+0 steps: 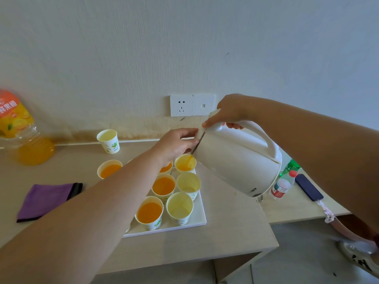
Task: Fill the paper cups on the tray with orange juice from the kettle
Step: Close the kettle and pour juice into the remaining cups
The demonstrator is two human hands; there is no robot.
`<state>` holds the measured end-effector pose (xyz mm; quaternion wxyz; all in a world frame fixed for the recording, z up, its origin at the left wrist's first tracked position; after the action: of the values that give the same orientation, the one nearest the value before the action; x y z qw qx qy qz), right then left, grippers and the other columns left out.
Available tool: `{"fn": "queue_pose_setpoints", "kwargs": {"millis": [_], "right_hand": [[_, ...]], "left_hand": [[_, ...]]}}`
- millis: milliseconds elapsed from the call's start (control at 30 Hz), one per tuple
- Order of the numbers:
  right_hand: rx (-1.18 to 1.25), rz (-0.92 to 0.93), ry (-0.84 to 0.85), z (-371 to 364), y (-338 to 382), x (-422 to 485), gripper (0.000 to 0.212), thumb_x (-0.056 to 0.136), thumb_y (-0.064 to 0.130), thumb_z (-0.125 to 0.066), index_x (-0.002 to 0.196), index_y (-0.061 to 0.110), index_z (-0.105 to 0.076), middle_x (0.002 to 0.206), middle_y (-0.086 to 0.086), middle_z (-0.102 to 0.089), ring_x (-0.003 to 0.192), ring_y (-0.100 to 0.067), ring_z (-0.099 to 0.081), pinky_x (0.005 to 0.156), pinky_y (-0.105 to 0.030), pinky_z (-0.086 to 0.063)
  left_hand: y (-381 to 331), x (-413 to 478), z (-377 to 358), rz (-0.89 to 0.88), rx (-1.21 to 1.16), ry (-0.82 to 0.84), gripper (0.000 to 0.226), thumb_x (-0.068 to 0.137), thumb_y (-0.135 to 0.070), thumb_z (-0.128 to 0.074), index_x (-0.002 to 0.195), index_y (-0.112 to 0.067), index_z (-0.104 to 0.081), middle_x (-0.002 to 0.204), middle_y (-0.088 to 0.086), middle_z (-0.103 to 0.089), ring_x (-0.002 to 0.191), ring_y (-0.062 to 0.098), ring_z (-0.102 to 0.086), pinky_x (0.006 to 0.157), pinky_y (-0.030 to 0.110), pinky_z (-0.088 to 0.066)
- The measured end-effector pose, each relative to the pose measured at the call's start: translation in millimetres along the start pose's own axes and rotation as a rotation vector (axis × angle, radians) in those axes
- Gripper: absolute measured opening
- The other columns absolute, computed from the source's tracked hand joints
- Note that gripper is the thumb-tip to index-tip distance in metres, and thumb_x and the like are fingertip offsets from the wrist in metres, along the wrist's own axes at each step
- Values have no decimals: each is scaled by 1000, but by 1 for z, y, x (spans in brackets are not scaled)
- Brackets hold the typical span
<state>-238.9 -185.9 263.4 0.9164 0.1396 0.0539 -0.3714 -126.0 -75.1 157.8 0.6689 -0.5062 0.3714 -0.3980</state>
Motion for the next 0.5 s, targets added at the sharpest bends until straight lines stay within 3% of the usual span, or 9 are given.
{"fn": "queue_pose_setpoints", "kwargs": {"millis": [500], "right_hand": [[-44,7,11,7,7,-2,49,78,55,-67,71,7,-59,58,-4,-59,45,-16,-53,58,-27,-47]], "left_hand": [[-4,-2,4,-8,-29,-1,41,89,-11,-63,130,-15,-58,124,0,-63,111,17,-61,95,30,-51]]}}
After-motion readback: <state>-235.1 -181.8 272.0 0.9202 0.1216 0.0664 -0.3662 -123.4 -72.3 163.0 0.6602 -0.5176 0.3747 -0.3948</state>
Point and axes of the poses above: each hand's wrist, its own x-axis towards the middle knuckle, its own z-axis out of the back of the hand, y = z × x, the point moved 3 cm from there along x, towards the middle knuckle
